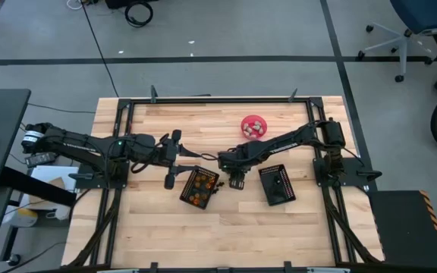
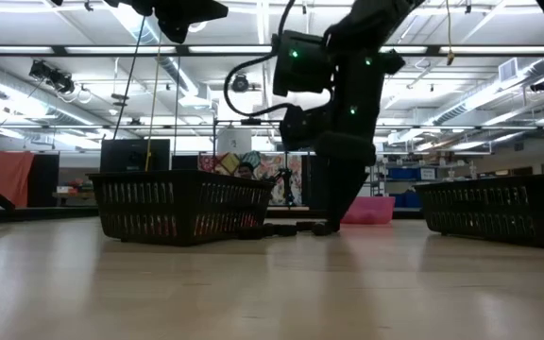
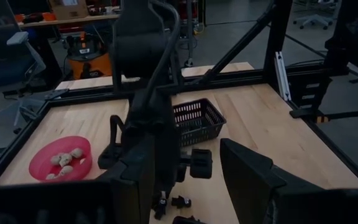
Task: Sort Halloween decoration
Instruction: Put the black skeleton toy into the right black bin
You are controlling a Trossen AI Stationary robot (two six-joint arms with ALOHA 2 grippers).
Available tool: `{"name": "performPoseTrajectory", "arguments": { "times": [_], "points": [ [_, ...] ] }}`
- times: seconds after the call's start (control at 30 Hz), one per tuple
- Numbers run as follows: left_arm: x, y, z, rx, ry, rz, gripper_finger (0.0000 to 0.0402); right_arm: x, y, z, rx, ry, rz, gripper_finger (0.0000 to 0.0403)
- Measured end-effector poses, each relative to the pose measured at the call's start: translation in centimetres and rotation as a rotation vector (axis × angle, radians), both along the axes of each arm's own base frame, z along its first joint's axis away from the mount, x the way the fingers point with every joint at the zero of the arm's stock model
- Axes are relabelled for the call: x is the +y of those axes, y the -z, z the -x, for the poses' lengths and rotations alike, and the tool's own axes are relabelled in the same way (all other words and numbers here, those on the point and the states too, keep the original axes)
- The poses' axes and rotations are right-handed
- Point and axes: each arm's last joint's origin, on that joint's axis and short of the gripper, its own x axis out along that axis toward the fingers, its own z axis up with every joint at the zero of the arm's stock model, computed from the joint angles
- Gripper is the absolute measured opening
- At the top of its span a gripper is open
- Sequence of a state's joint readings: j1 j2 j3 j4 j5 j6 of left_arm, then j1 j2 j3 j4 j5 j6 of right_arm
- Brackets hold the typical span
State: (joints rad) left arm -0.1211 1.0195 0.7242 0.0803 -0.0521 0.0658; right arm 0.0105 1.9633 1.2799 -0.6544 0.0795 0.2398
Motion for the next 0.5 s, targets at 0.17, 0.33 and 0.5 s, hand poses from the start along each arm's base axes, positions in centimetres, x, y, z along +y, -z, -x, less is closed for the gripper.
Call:
{"name": "performPoseTrajectory", "arguments": {
  "times": [0.17,0.33,0.5],
  "points": [
    [0.00,0.01,-0.01,0.001,0.000,0.000,0.0155,-0.25,0.89,0.34,-0.044,0.007,-0.019,0.0144],
    [0.00,-0.01,-0.01,-0.001,0.000,0.001,0.0155,-0.43,1.13,0.43,-0.051,0.009,-0.027,0.0096],
    [0.00,-0.01,-0.01,-0.002,0.001,-0.004,0.0155,-0.50,1.16,0.36,-0.058,-0.015,-0.027,0.0035]
  ]
}}
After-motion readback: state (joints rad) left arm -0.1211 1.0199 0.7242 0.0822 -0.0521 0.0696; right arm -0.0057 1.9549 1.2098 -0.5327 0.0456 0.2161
